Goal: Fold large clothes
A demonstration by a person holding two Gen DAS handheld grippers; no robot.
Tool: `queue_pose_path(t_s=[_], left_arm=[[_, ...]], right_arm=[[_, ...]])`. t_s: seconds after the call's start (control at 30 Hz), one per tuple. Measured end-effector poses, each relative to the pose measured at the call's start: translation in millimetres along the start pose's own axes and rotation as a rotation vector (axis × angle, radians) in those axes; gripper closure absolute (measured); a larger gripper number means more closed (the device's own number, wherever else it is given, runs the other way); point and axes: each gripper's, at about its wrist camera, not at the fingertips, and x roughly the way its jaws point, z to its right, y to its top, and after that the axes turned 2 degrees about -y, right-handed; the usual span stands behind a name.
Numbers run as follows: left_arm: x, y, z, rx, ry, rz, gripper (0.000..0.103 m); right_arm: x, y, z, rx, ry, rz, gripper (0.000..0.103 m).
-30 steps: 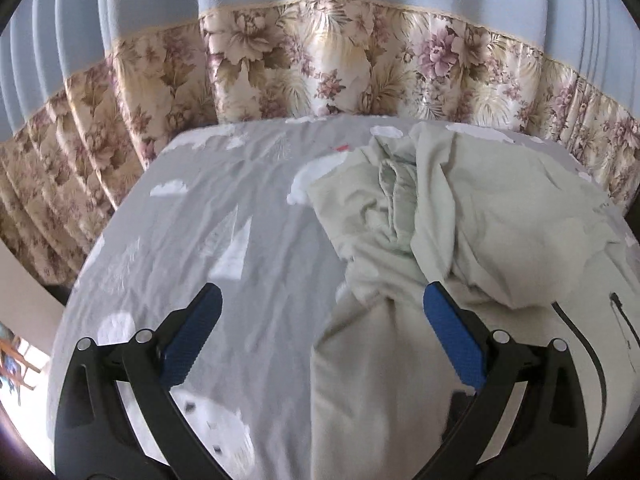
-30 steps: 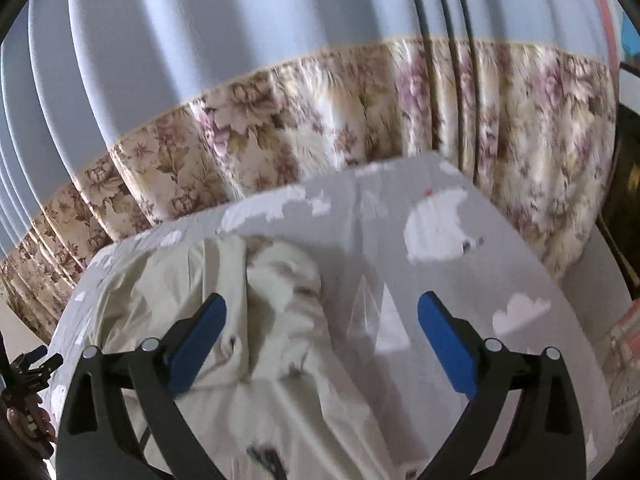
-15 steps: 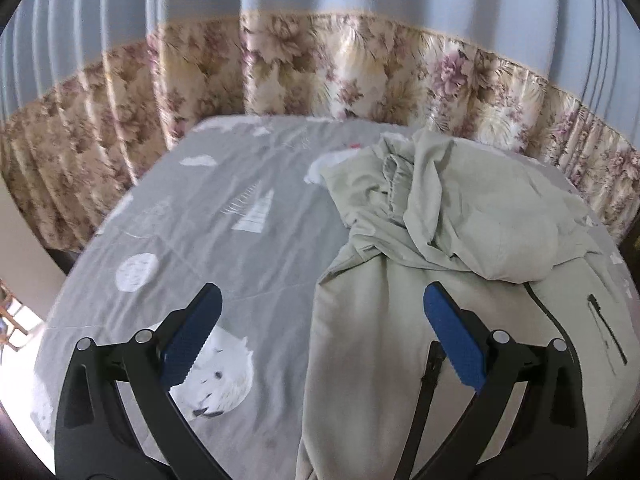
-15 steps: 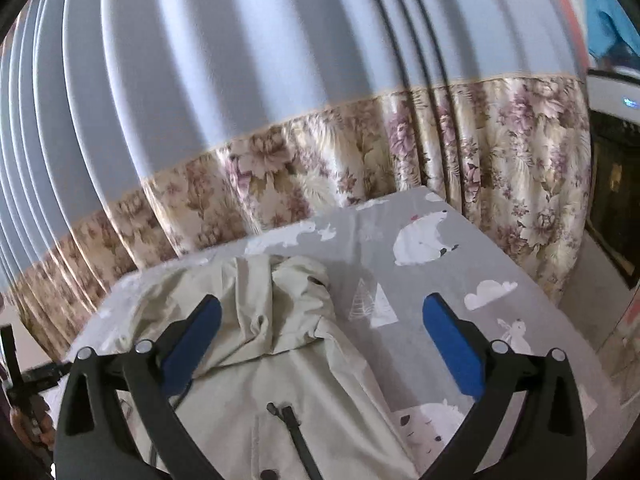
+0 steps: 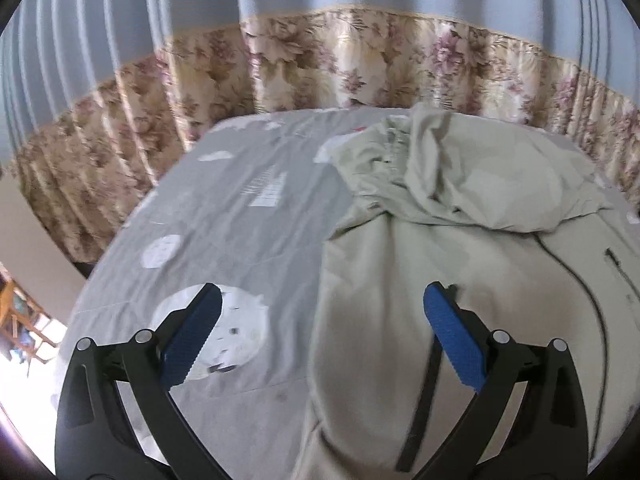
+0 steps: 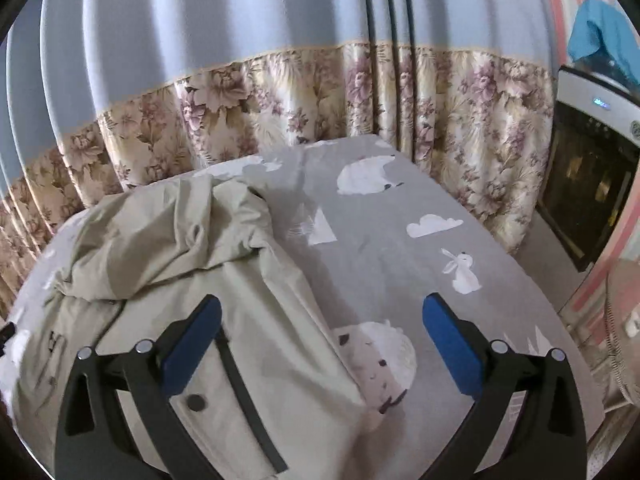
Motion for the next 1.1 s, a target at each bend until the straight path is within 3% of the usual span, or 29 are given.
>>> queue_pose_path(t_s=[0.17,0.23,0.3,0.33,0.43,0.53,0.6,0.73,0.9,1.03,1.1], left_arm=[[-13,-19,-12,-0.044,0.0,-0.009,0.003],[-16,-30,-21,-0.096,-0.038,-0.023,0.003],[-16,-38,-26,-0.122,-0.038,-0.033,0.003],[-15,-43,-27,-0.124,-0.038,-0.053,0.003],[-12,-54,-25,-0.098,-0.077,-0.12,0.003],[-18,-64,-19,-0.082,-0.147,-0.139,0.003],[-22,-70,-11,-0.061,-0.185,-0.15,0.003],[-20,-82,2,-0.01,-0.182,-0.204,0.005],[-14,-88,0,-0.074,-0.235,-0.252,0.029],[-16,-92,1,-0.064,-0.253,-0.21,0.035],[-19,-94,0,-0.073,-0.255,-0.199,0.035]], right_arm=[[-41,-16,0,-0.042,0.005,0.223,0.002],[-34,-19,3,-0.041,0.001,0.165,0.002],[-15,-24,13,0.026,-0.047,0.015,0.002],[-11,-28,16,0.047,-0.037,-0.012,0.003],[-24,-43,14,0.011,-0.042,0.037,0.003],[-30,-54,3,-0.121,-0.092,0.004,0.003],[-31,-61,5,-0.14,-0.093,-0.036,0.003],[-37,-68,18,-0.107,-0.08,-0.086,0.017],[-34,-77,28,-0.077,-0.064,-0.131,0.031],[-31,-83,25,-0.076,-0.06,-0.136,0.033],[-31,-87,24,-0.069,-0.041,-0.141,0.041]])
